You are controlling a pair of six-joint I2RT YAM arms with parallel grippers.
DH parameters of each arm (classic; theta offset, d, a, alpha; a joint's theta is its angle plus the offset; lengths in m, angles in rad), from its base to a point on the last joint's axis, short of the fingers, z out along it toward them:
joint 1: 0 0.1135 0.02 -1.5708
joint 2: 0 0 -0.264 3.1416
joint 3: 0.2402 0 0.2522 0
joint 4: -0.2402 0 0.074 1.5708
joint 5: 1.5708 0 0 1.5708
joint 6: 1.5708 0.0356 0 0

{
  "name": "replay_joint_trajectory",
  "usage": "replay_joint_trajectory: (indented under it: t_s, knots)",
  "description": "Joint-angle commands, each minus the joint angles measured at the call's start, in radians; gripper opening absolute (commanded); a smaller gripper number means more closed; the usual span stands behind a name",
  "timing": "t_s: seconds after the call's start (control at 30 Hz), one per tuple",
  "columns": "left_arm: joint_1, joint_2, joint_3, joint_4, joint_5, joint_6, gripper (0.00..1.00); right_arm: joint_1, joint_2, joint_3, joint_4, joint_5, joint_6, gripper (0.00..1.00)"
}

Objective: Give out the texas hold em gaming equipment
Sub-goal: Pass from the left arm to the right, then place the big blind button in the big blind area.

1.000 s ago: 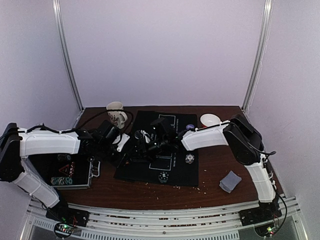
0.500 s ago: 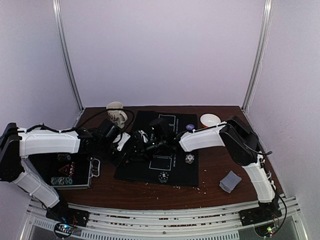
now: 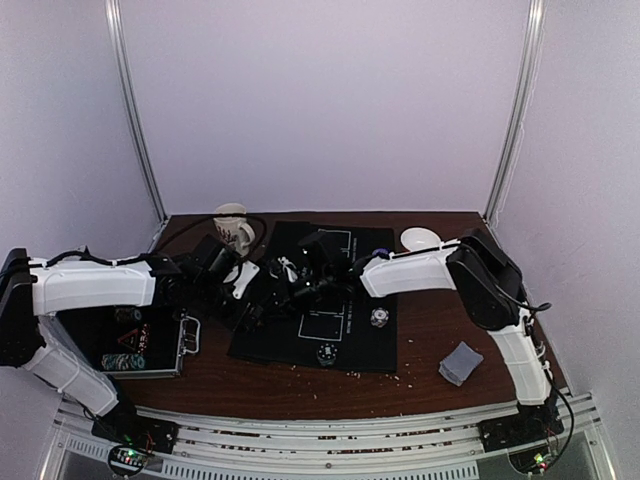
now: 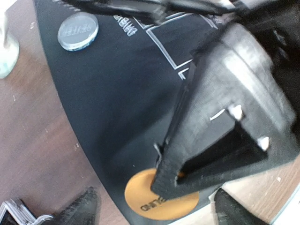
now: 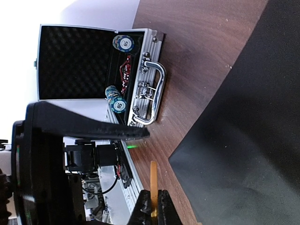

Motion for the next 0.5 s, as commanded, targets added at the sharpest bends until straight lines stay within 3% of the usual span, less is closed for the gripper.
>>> replay_joint_trajectory:
  t_s: [0.0, 0.3, 0.47]
  knots:
    - [-0.002, -0.080, 0.043, 0.019, 0.047, 0.038, 0.98, -0.060, -0.177, -0.030, -0.131, 0.070, -0.131, 0.00]
    - [-0.002, -0.137, 0.052, 0.048, 0.068, 0.053, 0.98, -0.181, -0.596, -0.408, -0.443, 0.103, -0.334, 0.00]
    - [-0.001, -0.096, 0.054, 0.061, 0.067, 0.047, 0.98, -0.218, -0.782, -0.705, -0.389, 0.105, -0.267, 0.00]
